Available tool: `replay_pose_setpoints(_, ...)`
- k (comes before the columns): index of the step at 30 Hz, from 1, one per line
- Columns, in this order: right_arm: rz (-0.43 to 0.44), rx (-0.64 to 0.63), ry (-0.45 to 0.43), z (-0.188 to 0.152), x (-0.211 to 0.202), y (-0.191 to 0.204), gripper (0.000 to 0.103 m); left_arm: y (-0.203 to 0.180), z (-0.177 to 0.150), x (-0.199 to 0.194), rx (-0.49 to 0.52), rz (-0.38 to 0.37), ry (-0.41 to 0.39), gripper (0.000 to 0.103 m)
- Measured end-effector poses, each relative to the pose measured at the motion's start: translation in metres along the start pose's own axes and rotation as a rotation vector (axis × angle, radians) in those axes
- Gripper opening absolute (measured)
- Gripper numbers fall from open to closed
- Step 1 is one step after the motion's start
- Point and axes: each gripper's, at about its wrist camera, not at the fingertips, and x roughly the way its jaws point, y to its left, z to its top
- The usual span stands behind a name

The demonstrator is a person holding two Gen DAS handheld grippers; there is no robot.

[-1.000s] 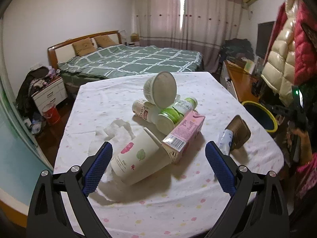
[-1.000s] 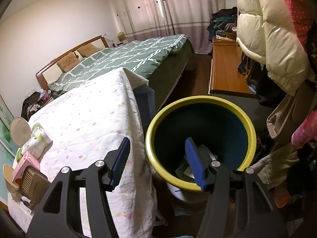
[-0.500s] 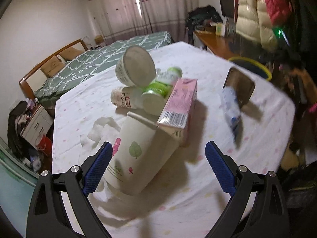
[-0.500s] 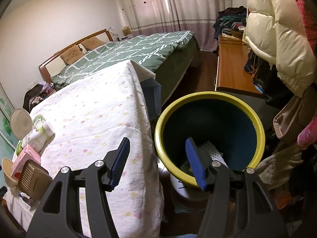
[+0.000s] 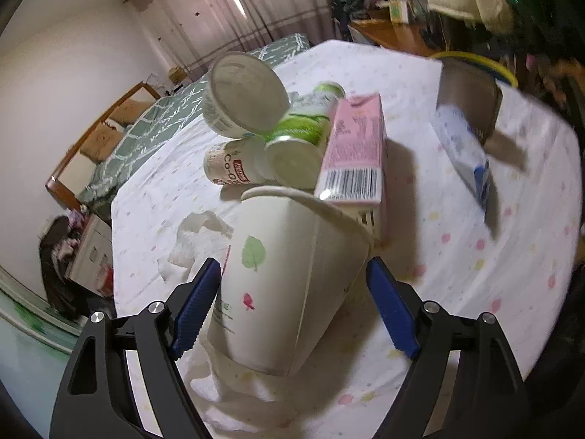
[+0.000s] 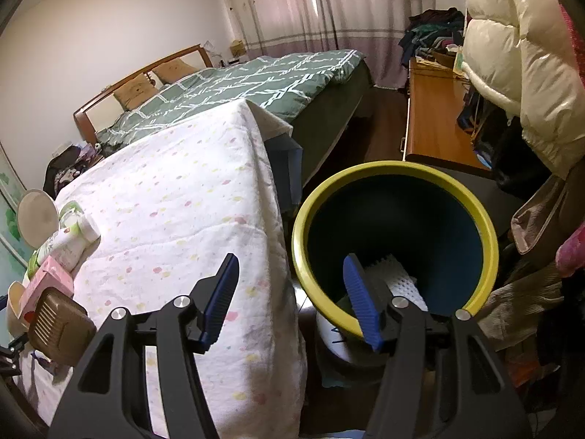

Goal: Collect trash
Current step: 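Grasp the white paper cup with the green leaf print with the left tool, then carry the paper cup over the bin and open the left tool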

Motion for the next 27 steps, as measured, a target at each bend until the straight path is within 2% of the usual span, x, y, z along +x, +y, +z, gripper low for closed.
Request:
replay_pose_setpoints(3, 0.009, 0.001, 0.005, -0.002, 0.002, 0.000, 0.057, -0.003, 0.000, 0.001, 0.014, 0.009, -0.001, 0.076)
replay_pose_setpoints(10, 0.031, 0.020, 0.004, -0.003, -0.003, -0.006, 0.057, 0.016, -0.002, -0.019, -0.107, -0.025, -0.057, 0.067)
replay_pose_setpoints(18, 0.051, 0.022, -0.001, -0.006, -0.008, -0.005, 0.057, 0.021, 0.007, -0.068, -0.193, 0.017, -0.141, 0.066)
replay_pose_setpoints(22, 0.056, 0.020, -0.004, -0.008, -0.013, -0.003, 0.057, 0.016, 0.029, -0.093, -0.204, 0.012, -0.204, 0.066)
replay_pose_setpoints(27, 0.059, 0.036, -0.016, -0.011, -0.022, -0.010, 0.057, 0.008, 0.067, -0.098, -0.240, -0.083, -0.261, 0.066)
